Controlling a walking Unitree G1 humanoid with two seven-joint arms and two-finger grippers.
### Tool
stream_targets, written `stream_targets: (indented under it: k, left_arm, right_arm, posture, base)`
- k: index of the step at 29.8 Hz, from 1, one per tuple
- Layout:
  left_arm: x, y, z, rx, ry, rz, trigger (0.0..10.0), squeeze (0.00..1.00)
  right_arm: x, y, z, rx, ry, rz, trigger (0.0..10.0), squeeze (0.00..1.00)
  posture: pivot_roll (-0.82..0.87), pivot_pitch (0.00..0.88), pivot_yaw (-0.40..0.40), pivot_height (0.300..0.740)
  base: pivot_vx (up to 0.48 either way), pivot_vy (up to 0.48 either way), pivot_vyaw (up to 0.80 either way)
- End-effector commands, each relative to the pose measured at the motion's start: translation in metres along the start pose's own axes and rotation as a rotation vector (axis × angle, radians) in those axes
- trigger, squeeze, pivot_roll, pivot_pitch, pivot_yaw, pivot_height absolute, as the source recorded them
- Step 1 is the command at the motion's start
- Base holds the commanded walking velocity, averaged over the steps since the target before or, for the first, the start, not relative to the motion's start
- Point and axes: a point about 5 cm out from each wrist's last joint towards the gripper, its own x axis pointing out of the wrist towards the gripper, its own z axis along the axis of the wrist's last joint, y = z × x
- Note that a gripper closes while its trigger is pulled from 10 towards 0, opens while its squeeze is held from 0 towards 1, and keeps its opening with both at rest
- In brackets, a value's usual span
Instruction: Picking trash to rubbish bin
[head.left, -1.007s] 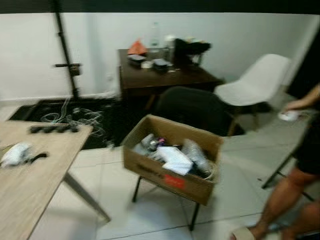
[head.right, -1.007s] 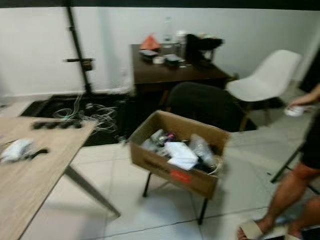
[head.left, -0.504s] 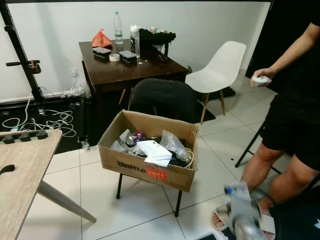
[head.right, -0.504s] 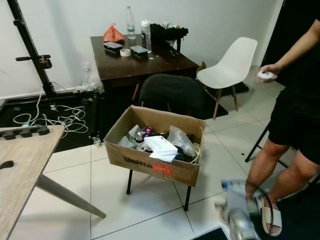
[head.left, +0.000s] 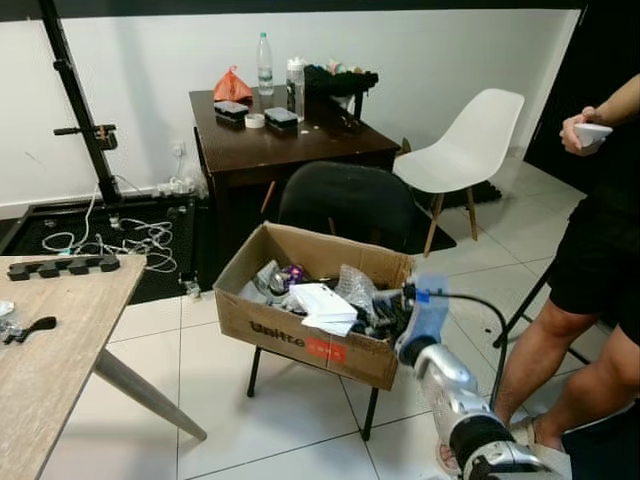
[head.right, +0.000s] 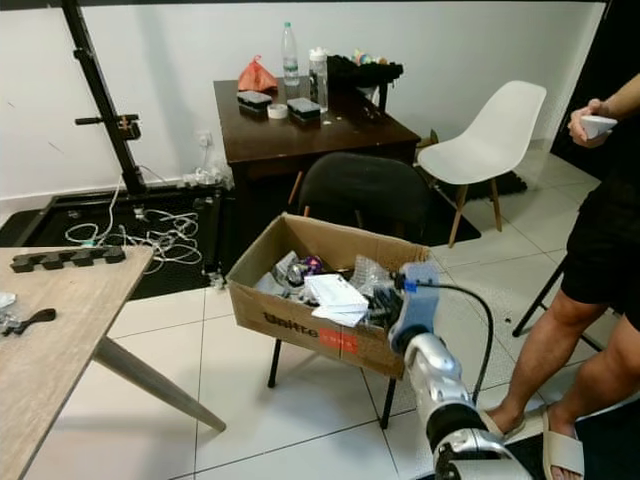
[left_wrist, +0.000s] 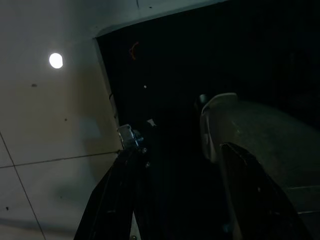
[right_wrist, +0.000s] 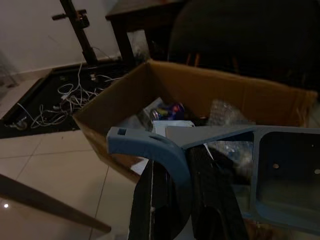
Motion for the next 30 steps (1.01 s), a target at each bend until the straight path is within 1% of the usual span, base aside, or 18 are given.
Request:
stream_targets:
  k: [1,2,4,6,10,13,14,16,20,24,30]
  left_arm:
    - [0.000,-0.001,-0.005,-0.001,0.015,-0.007,10.0,0.00]
    - [0.000,-0.001,-0.005,0.000,0.016,-0.009,10.0,0.00]
    - [0.000,-0.001,-0.005,0.000,0.016,-0.009,10.0,0.00]
    - [0.000,-0.002,-0.005,0.005,0.020,-0.013,10.0,0.00]
    - [0.000,-0.002,-0.005,0.006,0.021,-0.017,10.0,0.00]
    - [0.000,-0.002,-0.005,0.008,0.021,-0.018,10.0,0.00]
    - [0.000,-0.002,-0.005,0.009,0.021,-0.019,10.0,0.00]
    - [0.000,-0.002,-0.005,0.009,0.021,-0.019,10.0,0.00]
    - [0.000,-0.002,-0.004,0.008,0.019,-0.019,10.0,0.00]
    - [0.000,-0.002,-0.004,0.008,0.018,-0.019,10.0,0.00]
    - [0.000,-0.001,-0.004,0.004,0.016,-0.019,10.0,0.00]
  right_arm:
    - [-0.001,0.003,-0.004,-0.001,0.012,0.019,10.0,0.00]
    - [-0.002,0.001,-0.007,-0.001,0.029,0.000,10.0,0.00]
    - [-0.002,0.001,-0.007,-0.001,0.029,0.000,10.0,0.00]
    - [-0.005,-0.004,-0.014,-0.012,0.069,-0.047,10.0,0.00]
    - [-0.007,-0.006,-0.016,-0.011,0.083,-0.063,10.0,0.00]
    - [-0.008,-0.009,-0.020,-0.070,0.131,-0.093,10.0,0.00]
    - [-0.008,-0.010,-0.021,-0.062,0.134,-0.100,10.0,0.00]
    - [-0.009,-0.011,-0.021,-0.043,0.131,-0.108,10.0,0.00]
    - [-0.008,-0.010,-0.020,-0.038,0.117,-0.107,10.0,0.00]
    - [-0.007,-0.009,-0.017,-0.032,0.095,-0.104,10.0,0.00]
    - [-0.005,-0.009,-0.015,-0.044,0.096,-0.110,10.0,0.00]
  posture:
    - [-0.07,0.076,0.017,0.740]
    - [-0.07,0.077,0.017,0.740]
    - [-0.07,0.077,0.017,0.740]
    - [-0.07,0.077,0.017,0.740]
    - [-0.07,0.077,0.017,0.740]
    - [-0.07,0.078,0.018,0.740]
    - [-0.07,0.077,0.019,0.740]
    - [-0.07,0.076,0.020,0.740]
    - [-0.07,0.076,0.021,0.740]
    - [-0.07,0.074,0.022,0.740]
    - [-0.07,0.075,0.022,0.740]
  base:
    - [0.247,0.000,0.00]
    - [0.352,0.000,0.00]
    - [0.352,0.000,0.00]
    - [0.257,0.000,0.00]
    - [0.352,0.000,0.00]
    - [0.394,0.000,0.00]
    - [0.277,0.000,-0.78]
    - [0.281,0.000,-0.78]
    - [0.394,0.000,-0.78]
    - [0.279,0.000,0.00]
    - [0.355,0.000,0.00]
